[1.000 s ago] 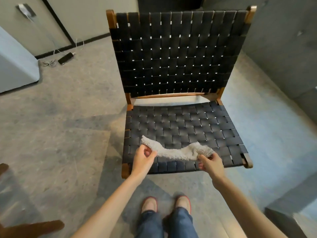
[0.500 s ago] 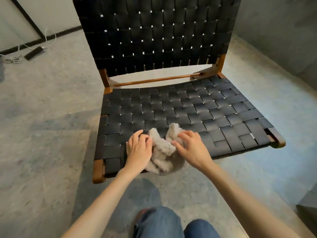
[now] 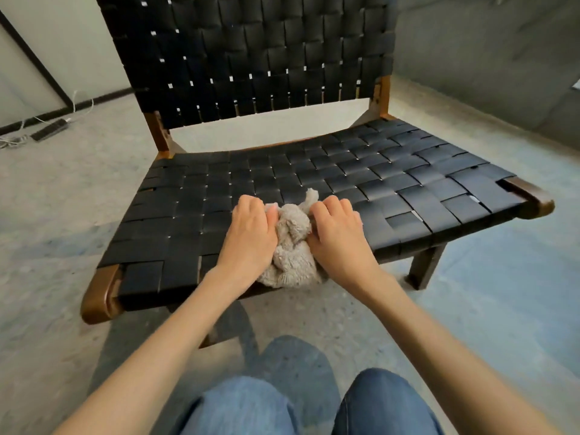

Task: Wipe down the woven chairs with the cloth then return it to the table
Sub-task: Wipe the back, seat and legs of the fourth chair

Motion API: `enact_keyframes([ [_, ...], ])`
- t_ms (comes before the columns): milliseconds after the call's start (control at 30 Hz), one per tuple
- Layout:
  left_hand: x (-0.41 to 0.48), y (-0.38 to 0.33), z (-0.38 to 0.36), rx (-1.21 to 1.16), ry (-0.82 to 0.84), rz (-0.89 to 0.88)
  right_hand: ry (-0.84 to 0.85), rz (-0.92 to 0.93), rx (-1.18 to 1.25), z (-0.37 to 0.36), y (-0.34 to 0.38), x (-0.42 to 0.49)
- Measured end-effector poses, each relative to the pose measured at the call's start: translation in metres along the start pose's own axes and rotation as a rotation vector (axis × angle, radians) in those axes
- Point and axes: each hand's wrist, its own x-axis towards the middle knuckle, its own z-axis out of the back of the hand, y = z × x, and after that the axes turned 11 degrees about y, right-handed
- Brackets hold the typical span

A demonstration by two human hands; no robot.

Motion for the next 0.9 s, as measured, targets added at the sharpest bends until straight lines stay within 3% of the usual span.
enact_keyframes([
  [133, -0.001, -0.032, -0.019, 0.229, 0.082, -0.060, -0.125, -0.120, -0.043, 0.019, -0.038, -0.031],
  [333, 0.008, -0.087, -0.044, 0.138, 0.260, -0.301, -0.309, -0.369, -0.081, 0.063, -0.117, -0.073],
  [433, 0.014, -0.116, -0.058, -0.028, 0.232, -0.356, -0.513, -0.571, -0.048, 0.088, -0.161, -0.090],
  [533, 0.020, -0.131, -0.073, 0.005, 0.184, -0.351, -0.666, -0.687, -0.022, 0.099, -0.181, -0.088],
  [633, 0.025, -0.131, -0.088, 0.226, 0.286, -0.287, -0.585, -0.728, 0.006, 0.105, -0.203, -0.079],
  [733, 0.025, -0.114, -0.091, 0.398, 0.335, -0.375, -0.403, -0.688, 0.317, 0.094, -0.207, -0.061],
  [800, 0.025, -0.107, -0.089, 0.370, 0.361, -0.426, -0.352, -0.666, 0.460, 0.083, -0.206, -0.051],
  [900, 0.024, -0.105, -0.088, 0.333, 0.368, -0.436, -0.579, -0.668, 0.502, 0.071, -0.216, -0.043],
])
